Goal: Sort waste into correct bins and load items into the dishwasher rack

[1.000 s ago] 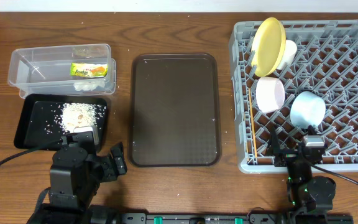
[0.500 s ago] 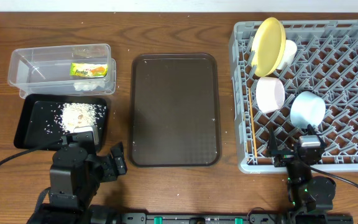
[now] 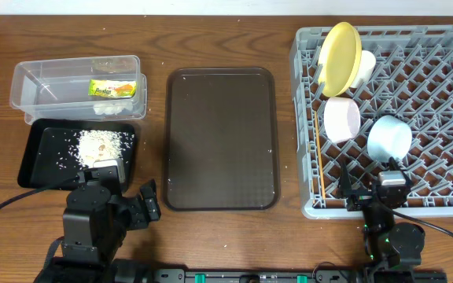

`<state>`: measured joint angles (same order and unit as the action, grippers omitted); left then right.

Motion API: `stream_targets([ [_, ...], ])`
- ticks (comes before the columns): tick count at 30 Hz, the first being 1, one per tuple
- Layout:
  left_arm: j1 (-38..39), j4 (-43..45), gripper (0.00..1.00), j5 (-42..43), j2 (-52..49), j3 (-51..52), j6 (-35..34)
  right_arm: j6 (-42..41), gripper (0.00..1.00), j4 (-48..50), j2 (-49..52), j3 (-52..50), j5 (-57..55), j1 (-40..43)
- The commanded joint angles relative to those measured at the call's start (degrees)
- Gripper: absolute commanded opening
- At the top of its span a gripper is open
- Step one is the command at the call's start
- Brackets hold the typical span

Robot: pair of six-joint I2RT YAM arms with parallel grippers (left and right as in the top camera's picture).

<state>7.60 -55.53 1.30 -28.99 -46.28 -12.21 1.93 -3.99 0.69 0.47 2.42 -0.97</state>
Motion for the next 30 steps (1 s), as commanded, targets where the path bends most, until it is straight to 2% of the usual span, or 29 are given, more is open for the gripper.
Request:
stream_targets([
  [1, -0.2, -0.1, 0.92, -0.4, 0.3, 0.3, -0.3, -0.8, 0.99, -0.1, -0.4, -0.2, 0.4, 0.2],
  [26, -0.3, -1.0, 0.92, -2.0, 0.7, 0.5, -0.3, -0.8, 0.99, -0.1, -0.3, -0.2, 0.4, 0.2],
  [30, -1.8, 1.2, 0.91, -3.8, 4.2, 4.3, 0.0, -0.8, 0.99, -0.1, -0.3, -0.2, 0.4, 0.2],
])
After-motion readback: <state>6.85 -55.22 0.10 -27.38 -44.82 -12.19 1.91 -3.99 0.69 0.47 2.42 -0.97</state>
